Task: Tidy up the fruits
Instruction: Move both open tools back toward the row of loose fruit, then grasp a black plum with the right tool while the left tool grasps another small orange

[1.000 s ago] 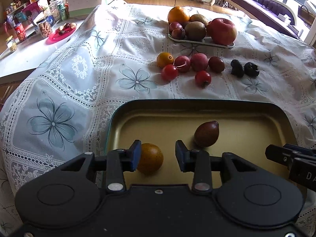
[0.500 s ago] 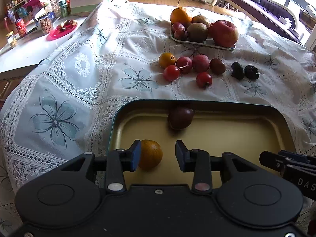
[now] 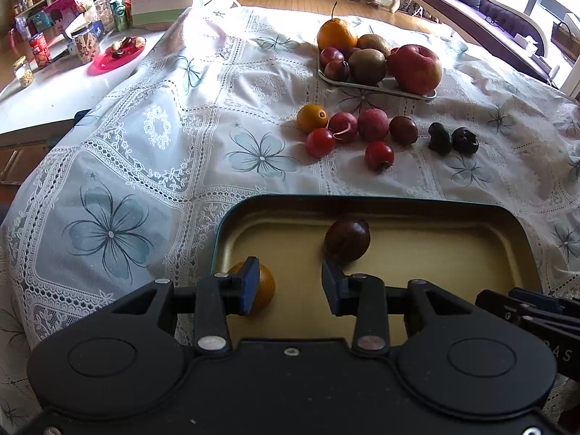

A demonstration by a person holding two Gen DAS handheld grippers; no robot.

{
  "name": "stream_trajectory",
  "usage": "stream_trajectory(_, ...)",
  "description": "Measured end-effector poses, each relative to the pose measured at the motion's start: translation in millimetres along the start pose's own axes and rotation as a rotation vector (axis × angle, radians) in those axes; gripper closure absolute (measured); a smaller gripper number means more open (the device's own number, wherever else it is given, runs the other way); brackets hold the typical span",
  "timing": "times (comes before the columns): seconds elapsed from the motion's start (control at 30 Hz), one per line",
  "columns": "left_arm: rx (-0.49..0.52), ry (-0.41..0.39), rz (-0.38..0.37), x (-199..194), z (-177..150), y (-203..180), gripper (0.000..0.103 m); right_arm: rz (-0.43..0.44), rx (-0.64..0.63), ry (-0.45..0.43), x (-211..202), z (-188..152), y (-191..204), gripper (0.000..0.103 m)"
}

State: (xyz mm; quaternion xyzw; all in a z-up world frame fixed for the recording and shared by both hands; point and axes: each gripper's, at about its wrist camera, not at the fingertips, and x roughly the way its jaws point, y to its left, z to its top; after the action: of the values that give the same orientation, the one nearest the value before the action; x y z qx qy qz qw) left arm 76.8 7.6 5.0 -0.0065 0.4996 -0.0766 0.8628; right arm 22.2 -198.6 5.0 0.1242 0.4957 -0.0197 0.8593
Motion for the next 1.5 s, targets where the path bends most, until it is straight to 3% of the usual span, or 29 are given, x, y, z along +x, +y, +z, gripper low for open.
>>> stream_trajectory(0.47, -0.027, -0.003, 0.017, 22.0, 52.4, 11.5, 0.057, -0.048, 0.058, -0.032, 6.4, 52.1, -32.2, 0.054)
stream_trajectory(0.77, 0.043, -0.019, 0.034, 39.2, 80.7, -0.9, 0.057, -0.097, 0.102, -0.047, 32.4, 98.8, -59.4, 0.052)
stream_trajectory(1.0, 0.071, -0.025, 0.006, 50.3, 104.4, -7.7, 0.057, -0.080, 0.113, -0.030, 57.9, 132.0, -65.4, 0.052)
stream_trajectory(1.27, 0.044, 0.011, -0.030, 76.0, 131.1, -7.7, 0.057, -0.121, 0.083, -0.055, 79.4, 155.9, -56.1, 0.051)
stream_trajectory(1.5, 0.061, 0.019, 0.005, 107.4, 142.9, -16.0, 0.057, -0.114, 0.080, -0.084, 91.4, 168.0, -55.5, 0.051)
